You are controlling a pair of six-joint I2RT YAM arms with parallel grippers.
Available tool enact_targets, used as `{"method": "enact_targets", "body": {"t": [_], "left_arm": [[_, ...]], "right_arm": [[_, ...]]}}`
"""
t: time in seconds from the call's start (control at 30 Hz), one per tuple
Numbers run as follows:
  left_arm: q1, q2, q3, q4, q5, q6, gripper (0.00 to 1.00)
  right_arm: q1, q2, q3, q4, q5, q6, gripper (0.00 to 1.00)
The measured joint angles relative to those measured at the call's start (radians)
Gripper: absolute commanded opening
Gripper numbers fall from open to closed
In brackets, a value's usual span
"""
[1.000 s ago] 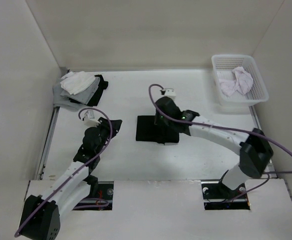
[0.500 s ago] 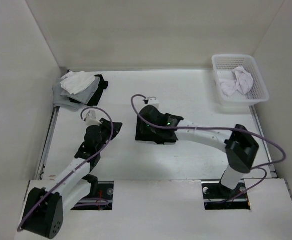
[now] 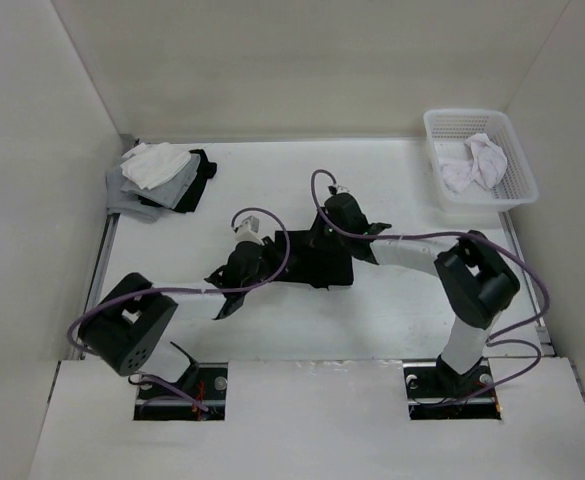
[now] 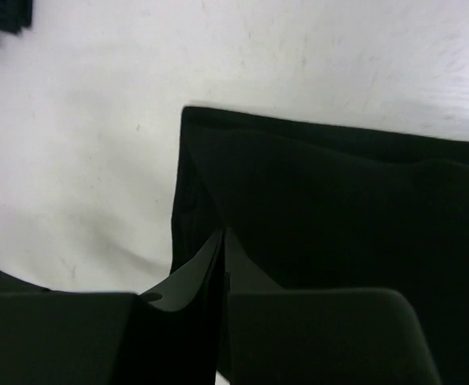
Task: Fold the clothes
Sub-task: Fold the tank top
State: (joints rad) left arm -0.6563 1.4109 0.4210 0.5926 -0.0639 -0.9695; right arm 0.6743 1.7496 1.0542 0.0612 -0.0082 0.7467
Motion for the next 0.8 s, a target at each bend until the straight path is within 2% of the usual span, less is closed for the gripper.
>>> {"method": "enact_targets", "body": {"t": [0.13,0.37,0.6,0.8], "left_arm": [[-0.006,0.108,-0.012,0.023,-0.002,-0.005,0.17],[-0.007,0.12,-0.089,0.105,-0.008,-0.011,0.17],[-0.005,0.088,-0.129,0.126,-0.008,-0.013,0.17],[-0.004,-0.036,-0.145,0.023,-0.019,-0.001,0.19]], "right_arm": [[0.0,0.113,0.006,0.058,-0.077,0.053,0.07],[-0.008,0.244,0.099,0.085,-0.122,0.151,0.07],[-0.027,0.294,0.151,0.134,-0.117,0.251,0.07],[-0.043,0.307,0.153,0.161,-0.108,0.317,0.07]]}}
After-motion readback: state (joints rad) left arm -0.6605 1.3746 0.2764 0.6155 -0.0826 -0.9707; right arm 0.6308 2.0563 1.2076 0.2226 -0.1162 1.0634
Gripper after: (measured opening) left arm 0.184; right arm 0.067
